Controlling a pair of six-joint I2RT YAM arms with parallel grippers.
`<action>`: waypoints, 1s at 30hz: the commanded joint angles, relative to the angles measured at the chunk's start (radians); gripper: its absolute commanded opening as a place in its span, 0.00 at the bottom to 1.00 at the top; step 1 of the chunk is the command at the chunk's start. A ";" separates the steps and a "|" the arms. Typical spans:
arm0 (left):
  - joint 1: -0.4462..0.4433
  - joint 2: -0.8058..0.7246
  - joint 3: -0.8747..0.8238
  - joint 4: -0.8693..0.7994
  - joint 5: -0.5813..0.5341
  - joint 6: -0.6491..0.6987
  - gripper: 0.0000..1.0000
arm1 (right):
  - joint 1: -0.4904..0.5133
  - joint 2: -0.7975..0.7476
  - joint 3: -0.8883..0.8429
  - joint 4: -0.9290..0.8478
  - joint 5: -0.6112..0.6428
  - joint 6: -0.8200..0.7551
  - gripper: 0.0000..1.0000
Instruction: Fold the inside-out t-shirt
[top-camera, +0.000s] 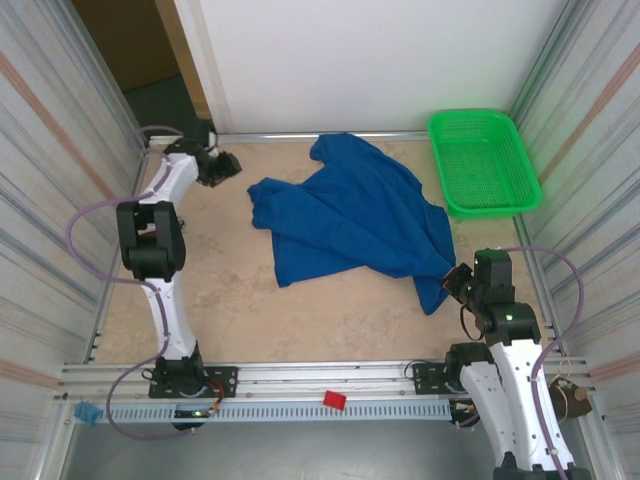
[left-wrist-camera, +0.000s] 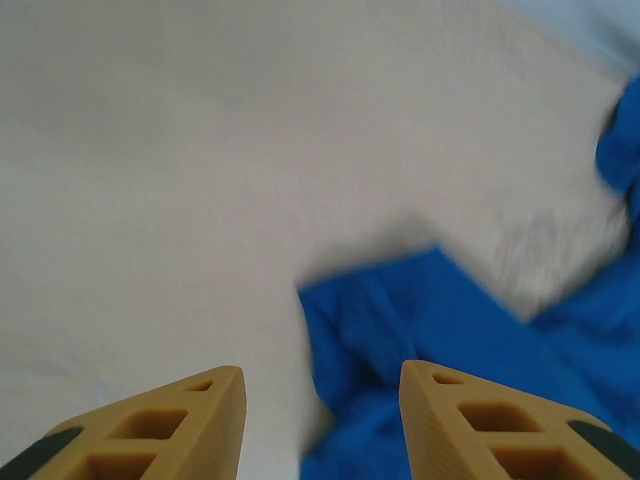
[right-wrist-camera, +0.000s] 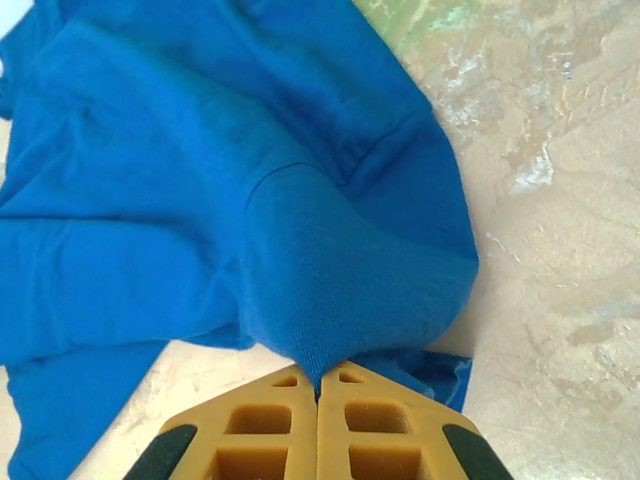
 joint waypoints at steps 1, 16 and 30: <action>-0.062 -0.098 -0.107 0.073 -0.014 -0.019 0.48 | 0.007 0.012 0.004 0.029 -0.025 0.005 0.00; -0.198 0.213 0.272 -0.144 -0.323 0.241 0.50 | 0.007 0.014 -0.003 0.031 -0.019 -0.007 0.00; -0.205 0.358 0.442 -0.374 -0.529 0.310 0.21 | 0.006 0.007 0.009 0.032 -0.007 -0.010 0.00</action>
